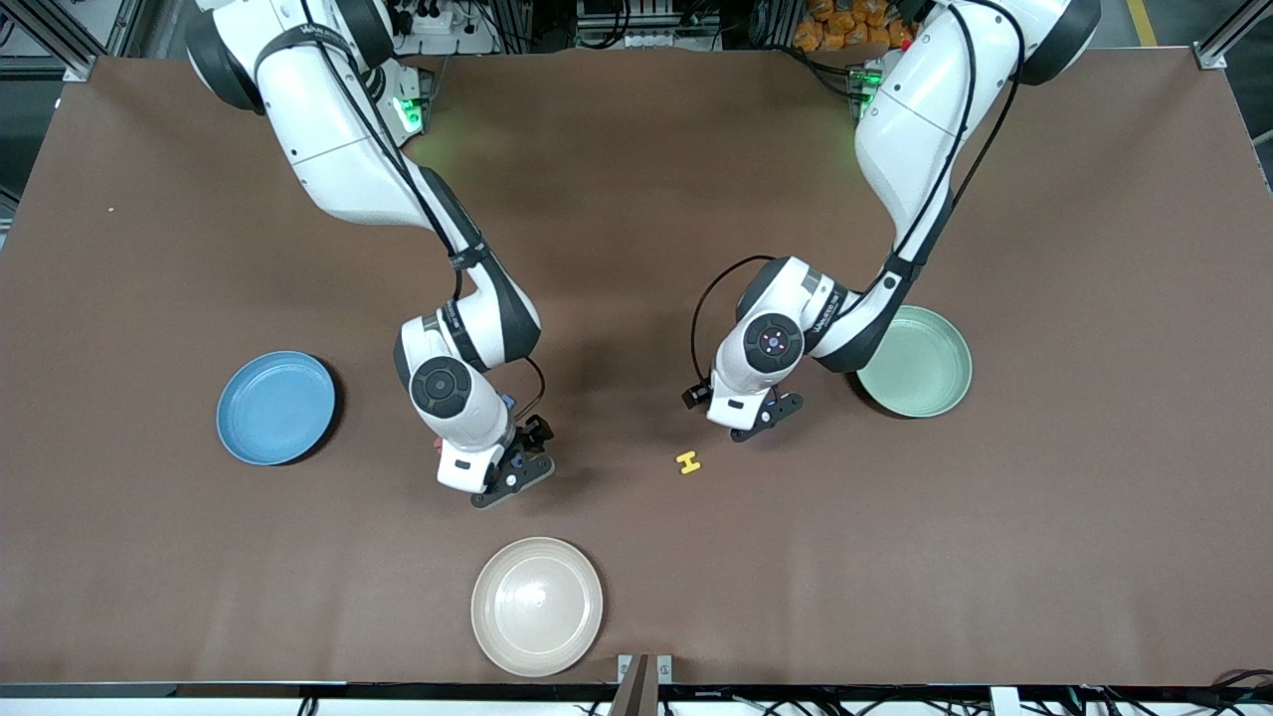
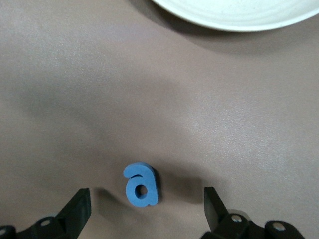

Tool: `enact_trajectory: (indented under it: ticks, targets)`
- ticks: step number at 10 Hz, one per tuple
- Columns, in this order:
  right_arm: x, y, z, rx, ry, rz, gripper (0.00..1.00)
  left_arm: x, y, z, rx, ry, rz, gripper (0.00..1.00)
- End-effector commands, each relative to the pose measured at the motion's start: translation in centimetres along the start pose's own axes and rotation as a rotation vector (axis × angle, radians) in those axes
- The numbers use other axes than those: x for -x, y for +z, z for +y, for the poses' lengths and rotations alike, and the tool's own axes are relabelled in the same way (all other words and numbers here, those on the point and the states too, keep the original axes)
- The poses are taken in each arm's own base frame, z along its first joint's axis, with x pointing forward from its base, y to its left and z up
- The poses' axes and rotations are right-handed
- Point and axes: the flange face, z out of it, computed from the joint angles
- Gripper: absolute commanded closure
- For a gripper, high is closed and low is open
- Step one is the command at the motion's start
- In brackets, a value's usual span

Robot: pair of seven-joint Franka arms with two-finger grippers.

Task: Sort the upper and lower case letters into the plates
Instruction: 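Grasp blue a with the right gripper while the left gripper grasps pink Q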

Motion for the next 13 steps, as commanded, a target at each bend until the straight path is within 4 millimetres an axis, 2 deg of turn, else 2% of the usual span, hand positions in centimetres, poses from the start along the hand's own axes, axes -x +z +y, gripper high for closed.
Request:
enact_trajectory:
  ticks: [1, 2, 3, 4, 5, 6, 9, 11, 13]
  targets:
    - [-0.5, 0.5, 0.0, -0.009, -0.008, 0.022, 0.00, 0.7, 0.3, 0.1, -0.003, -0.008, 0.013, 0.21]
    - [-0.6, 0.7, -0.2, -0.005, -0.012, 0.038, 0.10, 0.7, 0.4, 0.1, -0.004, -0.009, 0.011, 0.21]
    - [-0.6, 1.0, -0.3, -0.003, -0.013, 0.040, 0.50, 0.6, 0.3, 0.0, -0.003, -0.011, 0.011, 0.21]
    - [-0.6, 1.1, -0.4, -0.001, -0.014, 0.053, 0.77, 0.7, 0.4, 0.0, -0.004, -0.010, 0.012, 0.24]
    - [-0.4, 1.5, -0.2, 0.002, -0.016, 0.072, 0.96, 0.7, 0.4, 0.0, -0.005, -0.011, 0.011, 0.28]
    - [-0.1, 1.9, -0.2, 0.003, -0.017, 0.075, 1.00, 0.6, 0.3, 0.0, -0.004, -0.008, 0.012, 0.32]
    - [-0.2, 1.2, 0.3, 0.002, -0.005, 0.070, 1.00, 0.5, 0.3, 0.0, -0.003, -0.009, 0.011, 0.36]
    - [-0.2, -0.8, 1.0, -0.002, 0.003, 0.048, 1.00, 0.5, 0.3, 0.0, -0.004, -0.007, 0.012, 0.36]
    - [0.5, -4.7, 4.0, -0.009, 0.043, 0.008, 1.00, 0.8, 0.2, 0.0, -0.004, 0.004, 0.013, 0.36]
